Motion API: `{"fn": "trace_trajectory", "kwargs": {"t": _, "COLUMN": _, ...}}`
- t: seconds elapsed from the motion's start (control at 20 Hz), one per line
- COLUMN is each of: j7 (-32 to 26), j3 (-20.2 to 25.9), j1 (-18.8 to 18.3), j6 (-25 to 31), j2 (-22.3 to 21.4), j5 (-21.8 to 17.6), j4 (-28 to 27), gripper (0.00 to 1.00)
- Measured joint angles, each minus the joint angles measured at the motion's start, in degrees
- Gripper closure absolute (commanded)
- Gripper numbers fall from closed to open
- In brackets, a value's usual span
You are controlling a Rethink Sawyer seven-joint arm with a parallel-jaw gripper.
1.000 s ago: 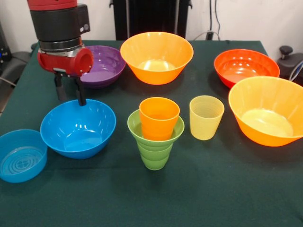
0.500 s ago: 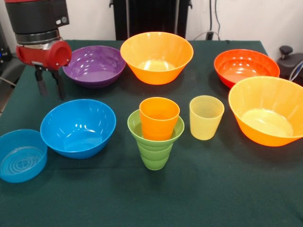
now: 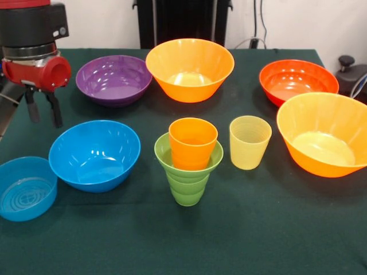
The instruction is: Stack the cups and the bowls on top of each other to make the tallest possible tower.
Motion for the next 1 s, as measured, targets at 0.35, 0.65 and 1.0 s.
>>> {"fn": "trace_trajectory", "kwargs": {"t": 0.35, "j7": 0.0, "j3": 0.0, "j1": 0.0, "j6": 0.1, "j2": 3.5, "j5": -2.6, "j4": -4.4, "gripper": 0.00}}
{"fn": "trace_trajectory", "kwargs": {"t": 0.65, "j7": 0.0, "j3": 0.2, "j1": -0.3, "j6": 1.2, "j2": 6.2, "j5": -3.5, "j4": -7.9, "gripper": 0.00}}
{"fn": "trace_trajectory", "kwargs": {"t": 1.0, "j7": 0.0, "j3": 0.7, "j1": -1.7, "j6": 1.3, "j2": 7.8, "j5": -3.7, "j4": -9.5, "gripper": 0.00}}
